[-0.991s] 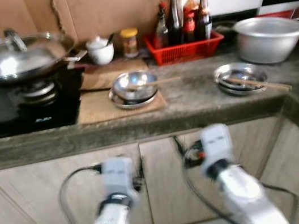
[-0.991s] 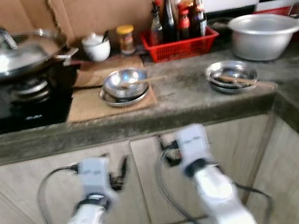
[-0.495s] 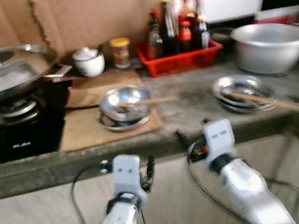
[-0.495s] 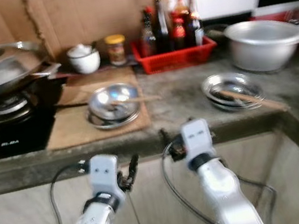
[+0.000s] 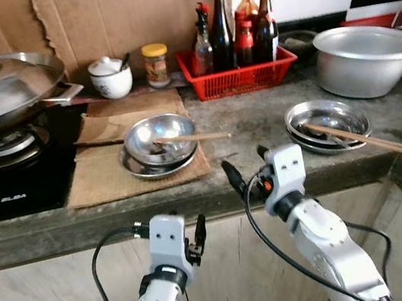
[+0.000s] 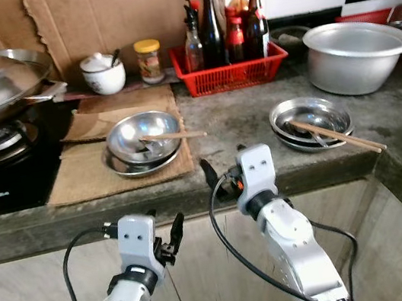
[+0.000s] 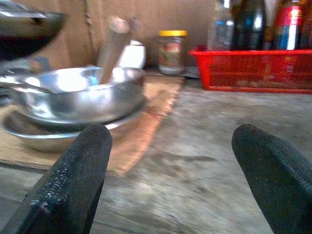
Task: Kitchen organization
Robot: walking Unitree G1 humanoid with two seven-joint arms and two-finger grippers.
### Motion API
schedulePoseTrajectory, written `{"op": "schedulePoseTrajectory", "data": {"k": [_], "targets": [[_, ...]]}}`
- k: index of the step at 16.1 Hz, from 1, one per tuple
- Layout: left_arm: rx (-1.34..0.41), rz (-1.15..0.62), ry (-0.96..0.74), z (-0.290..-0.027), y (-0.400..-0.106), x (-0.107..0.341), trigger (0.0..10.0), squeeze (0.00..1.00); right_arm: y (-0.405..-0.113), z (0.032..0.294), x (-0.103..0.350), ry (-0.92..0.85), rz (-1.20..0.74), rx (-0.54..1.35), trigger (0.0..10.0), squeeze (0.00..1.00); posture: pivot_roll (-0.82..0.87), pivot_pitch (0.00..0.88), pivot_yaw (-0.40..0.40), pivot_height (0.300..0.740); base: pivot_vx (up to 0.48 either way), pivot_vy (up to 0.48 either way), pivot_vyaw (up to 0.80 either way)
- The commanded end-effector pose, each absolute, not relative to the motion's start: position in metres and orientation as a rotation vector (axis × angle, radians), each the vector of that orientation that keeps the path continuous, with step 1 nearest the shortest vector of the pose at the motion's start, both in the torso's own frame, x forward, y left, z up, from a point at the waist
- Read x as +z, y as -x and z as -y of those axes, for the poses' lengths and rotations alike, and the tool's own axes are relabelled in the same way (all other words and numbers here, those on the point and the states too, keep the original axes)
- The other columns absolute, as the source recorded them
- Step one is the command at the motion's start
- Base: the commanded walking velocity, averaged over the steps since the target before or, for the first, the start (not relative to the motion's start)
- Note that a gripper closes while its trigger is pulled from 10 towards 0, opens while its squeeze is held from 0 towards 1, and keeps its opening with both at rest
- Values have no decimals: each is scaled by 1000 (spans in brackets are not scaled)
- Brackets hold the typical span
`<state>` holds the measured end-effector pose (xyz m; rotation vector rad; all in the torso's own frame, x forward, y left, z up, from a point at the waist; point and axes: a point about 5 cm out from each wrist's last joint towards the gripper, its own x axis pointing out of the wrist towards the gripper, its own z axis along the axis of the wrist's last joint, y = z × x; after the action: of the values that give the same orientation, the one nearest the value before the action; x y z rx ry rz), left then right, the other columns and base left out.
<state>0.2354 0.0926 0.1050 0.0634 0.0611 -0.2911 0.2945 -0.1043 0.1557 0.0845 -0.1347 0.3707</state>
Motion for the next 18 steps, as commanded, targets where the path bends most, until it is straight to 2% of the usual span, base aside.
{"op": "schedulePoseTrajectory", "data": {"k": [1,8,18], "targets": [[-318,-20,-77,-89,-233,110,10000,0,-298,106,160,-113,151,391,10000,0,53,0,-66,740,0,0,0],[-432,82,-82,-75,-224,120,10000,0,-306,98,178,-166,217,460,10000,0,55,0,-65,740,0,0,0],[-445,109,-69,-76,-224,121,10000,0,-317,84,196,-181,270,497,10000,0,59,0,-70,740,0,0,0]]}}
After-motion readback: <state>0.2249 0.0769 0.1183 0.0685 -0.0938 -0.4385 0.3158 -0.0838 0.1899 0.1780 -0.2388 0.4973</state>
